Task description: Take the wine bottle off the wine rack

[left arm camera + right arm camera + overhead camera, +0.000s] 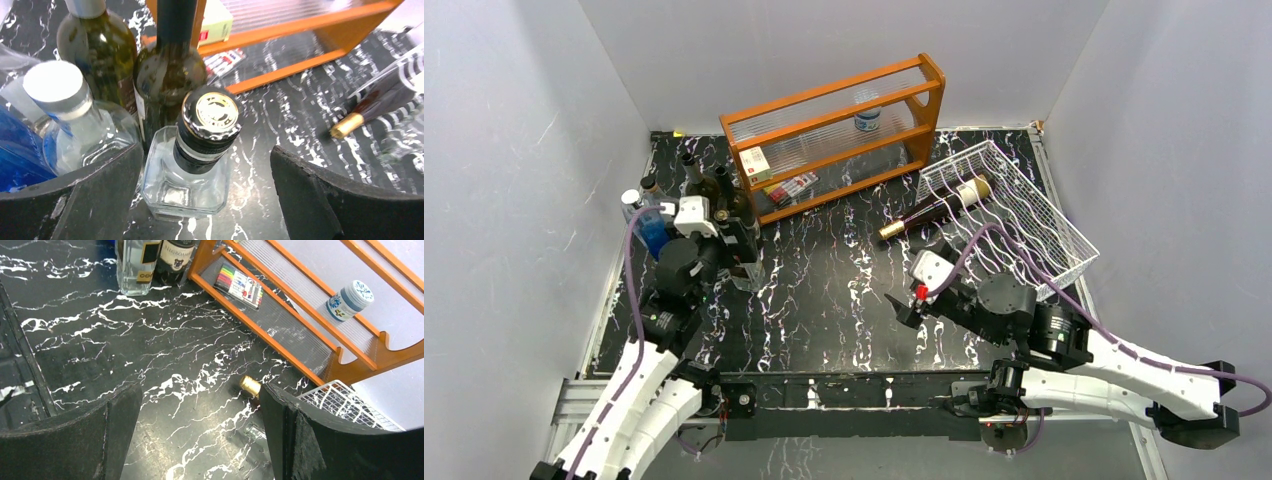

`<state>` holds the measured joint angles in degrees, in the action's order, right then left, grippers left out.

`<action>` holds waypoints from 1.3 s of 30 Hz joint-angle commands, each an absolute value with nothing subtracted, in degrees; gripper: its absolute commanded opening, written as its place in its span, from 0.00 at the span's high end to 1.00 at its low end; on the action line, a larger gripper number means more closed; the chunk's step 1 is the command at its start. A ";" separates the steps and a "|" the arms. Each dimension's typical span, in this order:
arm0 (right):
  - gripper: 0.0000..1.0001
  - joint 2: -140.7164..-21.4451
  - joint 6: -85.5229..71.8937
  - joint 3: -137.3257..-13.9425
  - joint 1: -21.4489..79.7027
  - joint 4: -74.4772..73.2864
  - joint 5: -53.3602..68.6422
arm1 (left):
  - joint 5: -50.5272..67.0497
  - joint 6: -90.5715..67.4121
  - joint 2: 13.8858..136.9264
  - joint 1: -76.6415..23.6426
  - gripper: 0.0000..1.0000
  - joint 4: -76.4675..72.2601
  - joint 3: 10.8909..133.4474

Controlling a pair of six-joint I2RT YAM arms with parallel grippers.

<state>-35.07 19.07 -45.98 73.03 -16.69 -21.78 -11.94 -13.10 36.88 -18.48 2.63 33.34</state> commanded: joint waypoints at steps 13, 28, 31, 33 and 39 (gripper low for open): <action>0.02 -38.95 20.16 -46.38 73.21 -25.26 -21.92 | 17.47 -10.96 40.19 -18.09 0.02 14.22 60.05; 0.02 -43.57 12.56 -47.56 73.22 -25.22 -28.42 | 42.51 -19.76 62.08 -18.70 0.02 -10.83 67.90; 0.02 -45.92 12.92 -48.77 73.16 -26.49 -33.37 | 41.72 -18.23 65.17 -19.87 0.02 -14.90 66.84; 0.02 -47.50 13.03 -49.12 73.21 -27.86 -36.62 | 39.89 -16.00 67.38 -20.98 0.02 -15.24 66.71; 0.02 -51.50 15.91 -45.76 73.21 -29.16 -48.32 | 34.27 -2.35 69.98 -28.08 0.02 -9.55 65.37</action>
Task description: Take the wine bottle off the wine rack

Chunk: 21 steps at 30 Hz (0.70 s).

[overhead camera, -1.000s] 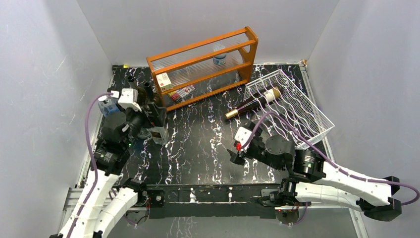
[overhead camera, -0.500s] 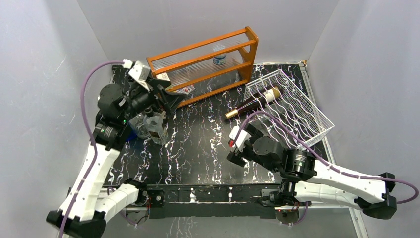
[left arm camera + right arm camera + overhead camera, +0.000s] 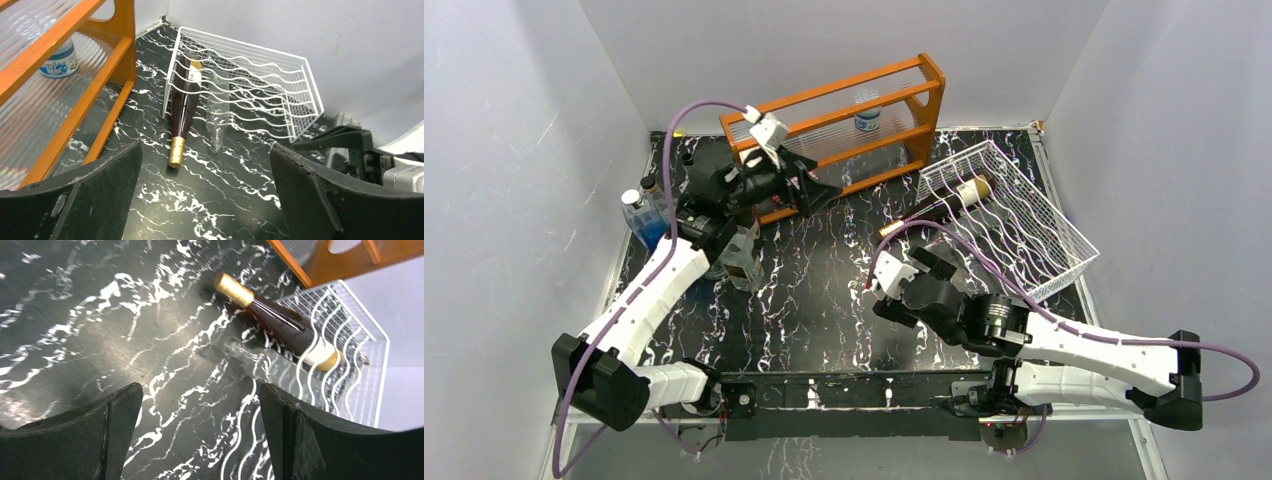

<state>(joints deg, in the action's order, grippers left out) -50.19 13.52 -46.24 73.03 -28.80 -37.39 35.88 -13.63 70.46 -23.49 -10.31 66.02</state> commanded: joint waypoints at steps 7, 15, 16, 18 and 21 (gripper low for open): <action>0.02 -50.22 32.93 -39.18 68.75 -28.62 -45.98 | 25.80 2.52 68.07 -33.23 0.02 -12.45 57.37; 0.07 -52.79 43.20 -35.58 48.90 -16.55 -29.12 | 21.34 5.41 59.68 -33.69 0.02 -13.38 52.37; 0.08 -54.18 43.58 -35.78 46.48 -15.24 -26.92 | 19.38 6.20 58.44 -33.92 0.02 -13.51 51.73; 0.10 -57.29 43.83 -36.50 41.79 -12.38 -21.82 | 15.88 7.35 55.87 -34.14 0.02 -14.62 50.05; 0.11 -62.21 44.14 -36.63 37.41 -7.38 -15.68 | 12.63 8.95 52.27 -34.28 0.02 -17.19 47.28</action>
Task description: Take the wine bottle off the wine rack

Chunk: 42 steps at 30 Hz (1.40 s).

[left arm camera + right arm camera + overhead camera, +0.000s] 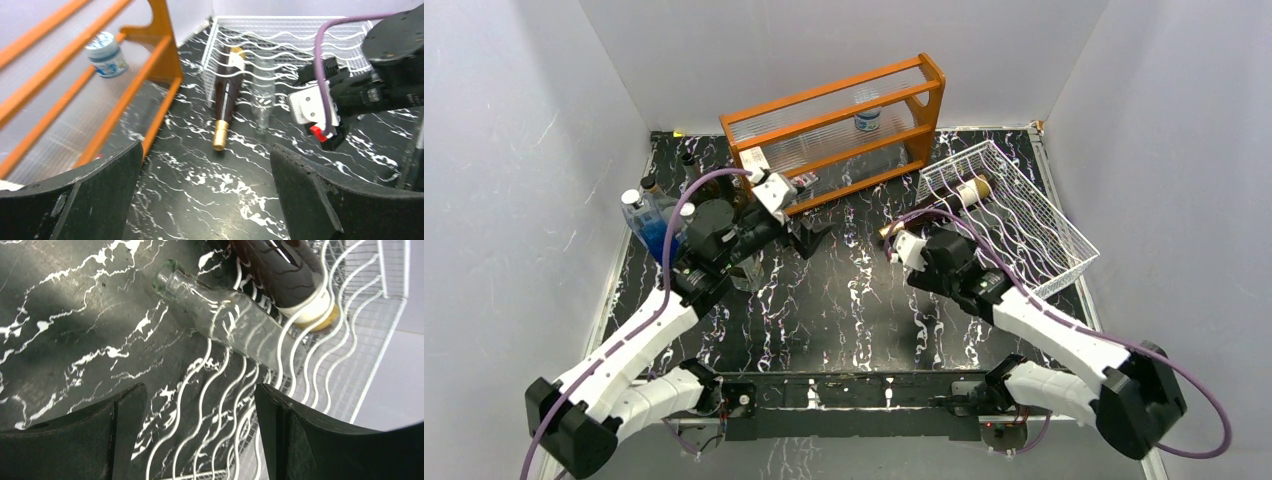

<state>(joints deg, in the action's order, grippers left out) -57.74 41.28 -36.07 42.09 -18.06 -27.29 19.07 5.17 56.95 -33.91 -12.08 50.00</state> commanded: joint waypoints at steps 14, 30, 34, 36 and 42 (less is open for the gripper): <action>0.16 -73.73 65.98 -33.84 32.55 7.11 -12.25 | 7.48 10.88 47.68 -36.39 0.02 -19.07 44.93; 0.32 -87.05 76.43 -39.20 33.48 6.18 -14.08 | 4.53 11.68 46.81 -37.00 0.02 -19.25 44.30; 0.38 -87.27 78.14 -38.37 34.50 5.55 -13.76 | 4.65 11.68 47.08 -37.00 0.02 -19.25 44.32; 0.41 -87.39 78.63 -37.83 35.17 5.62 -13.59 | 4.66 11.61 47.21 -37.00 0.02 -19.17 44.33; 0.52 -88.30 77.22 -38.84 37.98 2.89 -13.05 | 4.66 11.81 47.61 -37.00 0.02 -19.14 44.36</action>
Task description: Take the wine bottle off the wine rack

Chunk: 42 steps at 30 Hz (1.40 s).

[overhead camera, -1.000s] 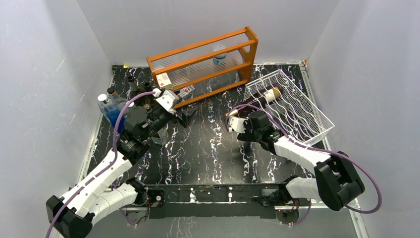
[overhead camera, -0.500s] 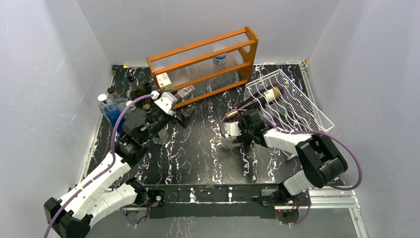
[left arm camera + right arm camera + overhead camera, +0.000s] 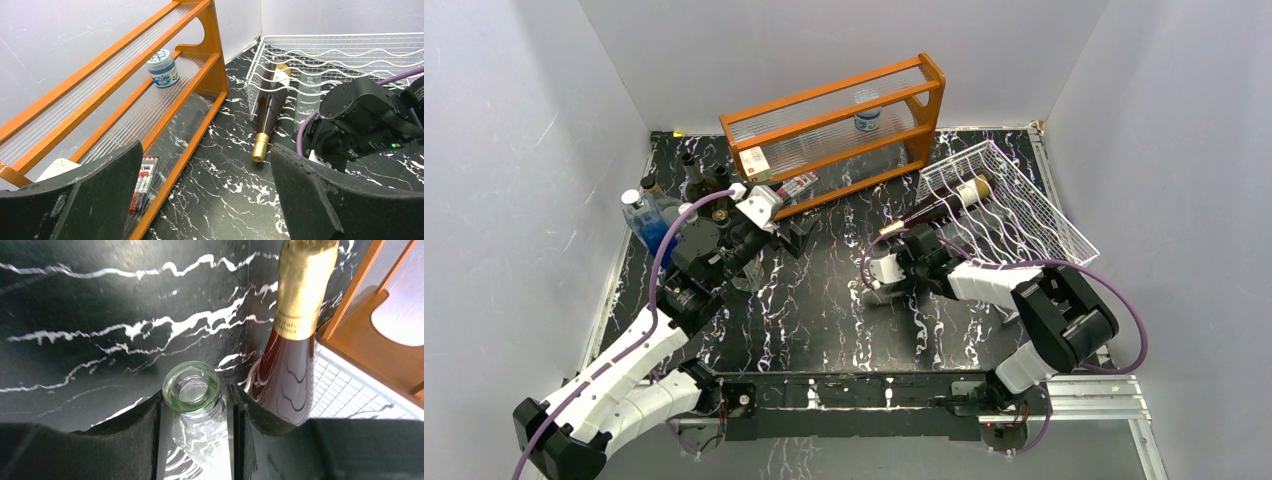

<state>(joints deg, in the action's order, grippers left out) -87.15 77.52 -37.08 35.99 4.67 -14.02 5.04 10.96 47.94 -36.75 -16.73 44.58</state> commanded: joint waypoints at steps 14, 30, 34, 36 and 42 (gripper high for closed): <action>0.64 -78.23 64.10 -37.55 50.77 -3.12 -9.40 | 3.99 12.11 48.81 -37.01 0.02 -19.05 44.29; 0.71 -58.39 40.68 -39.51 57.13 -2.50 3.83 | 4.51 11.93 49.89 -37.45 0.02 -19.66 43.53; 0.71 -53.02 35.09 -37.65 57.12 3.21 4.59 | 7.54 10.51 49.14 -38.22 0.02 -20.60 43.13; 0.71 -51.16 32.70 -37.42 57.13 5.26 4.64 | 10.12 8.19 49.35 -38.23 0.02 -19.42 44.03; 0.72 -49.40 26.94 -37.86 57.13 8.36 2.57 | 22.84 -1.18 49.38 -38.23 0.02 -9.03 50.16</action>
<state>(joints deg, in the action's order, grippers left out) -50.76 32.45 -36.99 57.01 0.30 3.05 12.32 5.61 50.70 -38.00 -14.15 44.95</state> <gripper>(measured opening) 0.446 0.982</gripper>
